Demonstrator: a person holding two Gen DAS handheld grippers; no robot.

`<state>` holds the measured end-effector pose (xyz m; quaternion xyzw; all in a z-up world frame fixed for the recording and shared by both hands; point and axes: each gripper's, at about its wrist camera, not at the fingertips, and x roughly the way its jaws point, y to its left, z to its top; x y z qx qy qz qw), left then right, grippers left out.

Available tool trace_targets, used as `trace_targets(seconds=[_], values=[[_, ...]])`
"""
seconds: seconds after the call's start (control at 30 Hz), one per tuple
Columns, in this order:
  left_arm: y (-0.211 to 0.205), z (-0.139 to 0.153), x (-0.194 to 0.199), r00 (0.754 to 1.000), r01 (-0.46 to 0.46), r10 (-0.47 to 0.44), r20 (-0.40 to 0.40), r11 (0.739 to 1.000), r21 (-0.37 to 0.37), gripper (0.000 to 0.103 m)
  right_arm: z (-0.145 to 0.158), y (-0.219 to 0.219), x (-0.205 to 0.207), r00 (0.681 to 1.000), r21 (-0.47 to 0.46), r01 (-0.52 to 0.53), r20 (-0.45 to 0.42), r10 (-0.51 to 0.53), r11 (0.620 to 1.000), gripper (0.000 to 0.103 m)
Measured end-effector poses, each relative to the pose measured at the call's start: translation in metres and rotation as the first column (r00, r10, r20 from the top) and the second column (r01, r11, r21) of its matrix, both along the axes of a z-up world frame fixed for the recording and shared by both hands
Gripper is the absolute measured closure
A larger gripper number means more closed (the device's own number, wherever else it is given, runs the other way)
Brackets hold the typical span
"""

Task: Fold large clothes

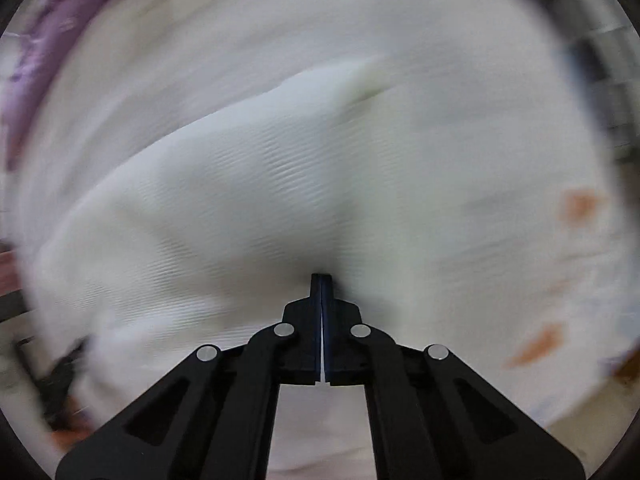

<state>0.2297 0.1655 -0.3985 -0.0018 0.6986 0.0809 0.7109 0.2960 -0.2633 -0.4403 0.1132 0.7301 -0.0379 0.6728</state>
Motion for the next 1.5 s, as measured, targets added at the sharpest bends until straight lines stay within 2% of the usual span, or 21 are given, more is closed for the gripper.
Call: trace_targets(seconds=[0.07,0.17,0.3,0.4,0.5,0.6,0.63,0.7,0.73,0.8,0.83,0.93,0.97,1.0,1.07,1.13,1.17,1.2,1.27,1.37,1.5], values=[[0.018,0.007,-0.002,0.998,-0.064,0.064,0.001,0.998,0.012,0.101,-0.001,-0.016,-0.002,0.999,-0.028,0.03,-0.022,-0.031,0.999,0.097],[0.025,0.019,0.007,0.998,-0.052,0.05,0.032,0.996,0.068,0.101,0.005,-0.017,0.0,0.998,-0.003,0.055,-0.025,-0.055,0.998,0.097],[0.017,0.033,0.029,0.992,-0.058,0.052,0.118,0.997,0.046,0.1,0.044,0.026,0.019,0.993,0.059,-0.009,0.118,0.002,0.998,0.097],[-0.008,0.043,0.048,0.983,-0.041,0.039,0.179,0.999,0.01,0.1,0.063,0.074,0.041,0.978,0.177,-0.045,0.21,0.007,0.983,0.097],[-0.034,0.039,0.077,0.976,-0.035,0.042,0.214,0.999,-0.036,0.1,0.058,0.134,0.05,0.965,0.176,-0.135,0.248,0.089,0.975,0.097],[-0.05,0.032,0.093,0.973,-0.017,0.034,0.227,0.997,-0.076,0.1,0.039,0.163,0.053,0.952,0.198,-0.203,0.269,0.146,0.959,0.097],[-0.054,0.026,0.096,0.973,-0.013,0.03,0.228,0.997,-0.078,0.1,0.034,0.177,0.06,0.946,0.2,-0.228,0.278,0.168,0.953,0.097],[-0.054,0.003,0.101,0.982,-0.009,0.011,0.19,1.0,-0.013,0.101,0.016,0.2,0.063,0.928,0.153,-0.295,0.281,0.245,0.943,0.097],[-0.05,-0.006,0.101,0.984,-0.006,0.005,0.178,1.0,0.006,0.101,0.004,0.194,0.063,0.923,0.1,-0.323,0.253,0.29,0.941,0.103],[-0.035,-0.01,0.094,0.98,-0.005,0.009,0.199,1.0,-0.02,0.101,-0.003,0.176,0.051,0.924,0.048,-0.339,0.204,0.323,0.939,0.103],[-0.027,-0.011,0.09,0.982,-0.002,0.003,0.189,1.0,-0.005,0.101,-0.007,0.157,0.05,0.935,0.031,-0.32,0.172,0.31,0.947,0.103],[0.005,-0.008,0.07,0.985,-0.005,0.002,0.172,1.0,0.019,0.101,0.004,0.104,0.046,0.947,0.056,-0.269,0.197,0.254,0.961,0.103],[0.019,-0.009,0.063,0.988,-0.024,0.02,0.152,0.999,0.023,0.101,0.008,0.085,0.044,0.955,0.025,-0.239,0.188,0.23,0.971,0.103],[0.026,-0.011,0.058,0.99,-0.029,0.022,0.139,0.998,0.047,0.101,0.011,0.067,0.044,0.959,-0.13,-0.217,0.159,0.236,0.968,0.103],[0.043,-0.016,0.048,0.998,-0.039,0.027,0.051,0.969,0.245,0.1,0.017,0.033,0.043,0.971,-0.19,-0.16,0.148,0.189,0.969,0.101],[0.056,-0.008,0.039,0.994,-0.098,0.088,0.067,0.98,0.175,0.1,0.023,-0.005,0.04,0.99,-0.09,-0.024,0.136,0.036,0.996,0.097],[0.059,0.0,0.036,0.99,-0.121,0.109,0.087,0.983,0.135,0.1,0.025,-0.012,0.039,0.991,-0.068,0.002,0.134,0.007,0.998,0.097],[0.056,0.01,0.035,0.988,-0.118,0.101,0.113,0.982,0.145,0.1,0.03,-0.016,0.038,0.991,-0.073,0.012,0.135,-0.002,0.997,0.097],[0.046,0.026,0.038,0.985,-0.101,0.078,0.154,0.984,0.146,0.1,0.038,-0.007,0.04,0.989,-0.087,-0.027,0.141,0.04,0.996,0.097],[0.029,0.035,0.041,0.979,-0.088,0.077,0.191,0.995,0.047,0.1,0.043,0.013,0.043,0.988,-0.037,-0.055,0.14,0.059,0.998,0.097],[0.012,-0.007,0.042,0.995,-0.066,0.064,0.078,0.998,0.023,0.101,0.002,0.05,0.045,0.991,-0.08,-0.134,0.009,0.135,0.988,0.098]])
